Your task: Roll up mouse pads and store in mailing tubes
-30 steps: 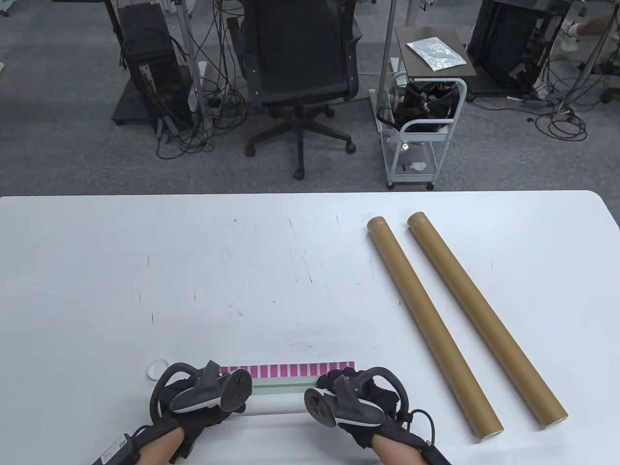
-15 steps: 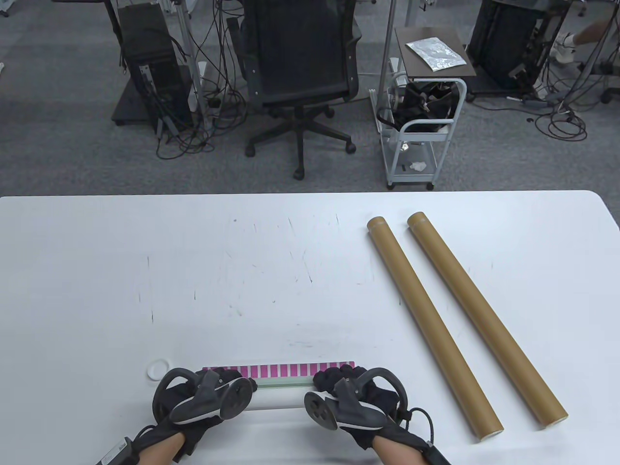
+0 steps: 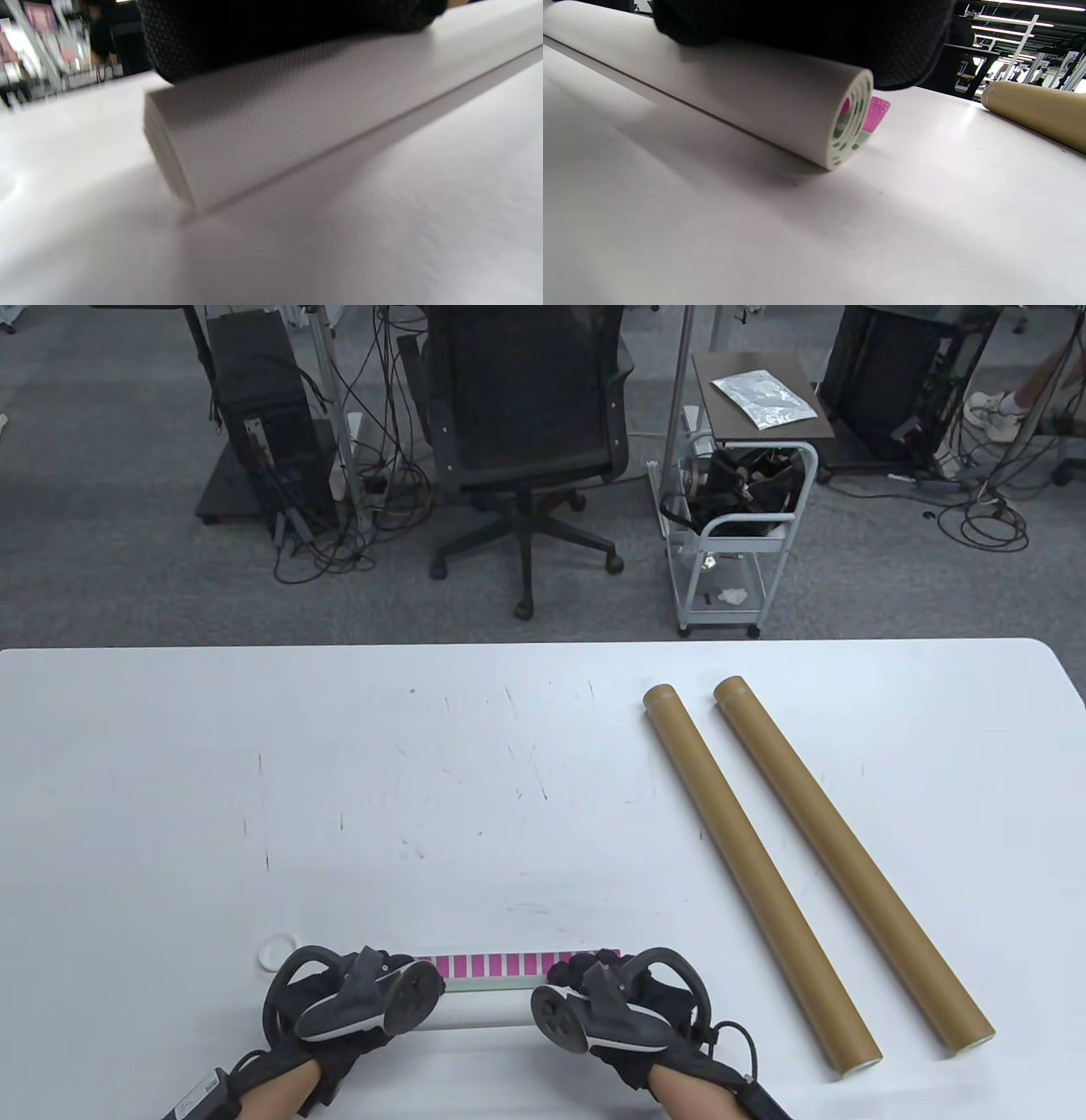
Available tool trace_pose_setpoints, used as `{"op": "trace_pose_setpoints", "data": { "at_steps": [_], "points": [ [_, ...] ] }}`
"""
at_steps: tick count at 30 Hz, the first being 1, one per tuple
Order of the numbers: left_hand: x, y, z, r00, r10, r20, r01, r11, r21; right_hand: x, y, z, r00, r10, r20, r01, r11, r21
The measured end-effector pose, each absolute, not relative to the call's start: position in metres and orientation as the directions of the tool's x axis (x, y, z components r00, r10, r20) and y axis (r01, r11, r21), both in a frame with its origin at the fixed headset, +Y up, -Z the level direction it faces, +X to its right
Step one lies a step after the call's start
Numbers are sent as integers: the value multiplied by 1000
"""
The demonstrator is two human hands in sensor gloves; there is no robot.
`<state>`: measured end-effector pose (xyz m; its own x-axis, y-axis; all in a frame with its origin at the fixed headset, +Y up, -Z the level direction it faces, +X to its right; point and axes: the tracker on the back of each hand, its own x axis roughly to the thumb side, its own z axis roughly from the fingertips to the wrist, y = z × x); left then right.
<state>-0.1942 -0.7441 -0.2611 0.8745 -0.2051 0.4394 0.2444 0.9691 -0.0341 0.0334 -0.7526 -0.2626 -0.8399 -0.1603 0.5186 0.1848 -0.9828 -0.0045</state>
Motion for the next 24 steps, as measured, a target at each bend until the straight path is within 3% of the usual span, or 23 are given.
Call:
{"op": "trace_pose_setpoints", "data": {
  "at_steps": [3, 6, 8, 16, 22, 24],
  "points": [
    [-186, -744, -254, 867, -180, 464, 223, 974, -39, 34, -754, -265, -849, -142, 509, 174, -985, 15],
    [-183, -746, -255, 859, -269, 434, 291, 957, 17, 36, -753, -263, -849, -155, 505, 173, -985, -12],
    [-184, -748, -257, 875, -226, 429, 262, 965, -26, 37, -751, -261, -851, -173, 496, 160, -985, -68],
    [-187, -748, -264, 875, -176, 451, 266, 953, -145, 35, -750, -264, -856, -108, 506, 147, -988, 38],
    [-185, -748, -262, 869, -207, 449, 290, 949, -123, 34, -751, -263, -851, -118, 511, 156, -987, 32],
    [-183, -748, -256, 860, -243, 449, 301, 952, -60, 34, -752, -264, -858, -115, 501, 150, -988, 31]
  ]
}}
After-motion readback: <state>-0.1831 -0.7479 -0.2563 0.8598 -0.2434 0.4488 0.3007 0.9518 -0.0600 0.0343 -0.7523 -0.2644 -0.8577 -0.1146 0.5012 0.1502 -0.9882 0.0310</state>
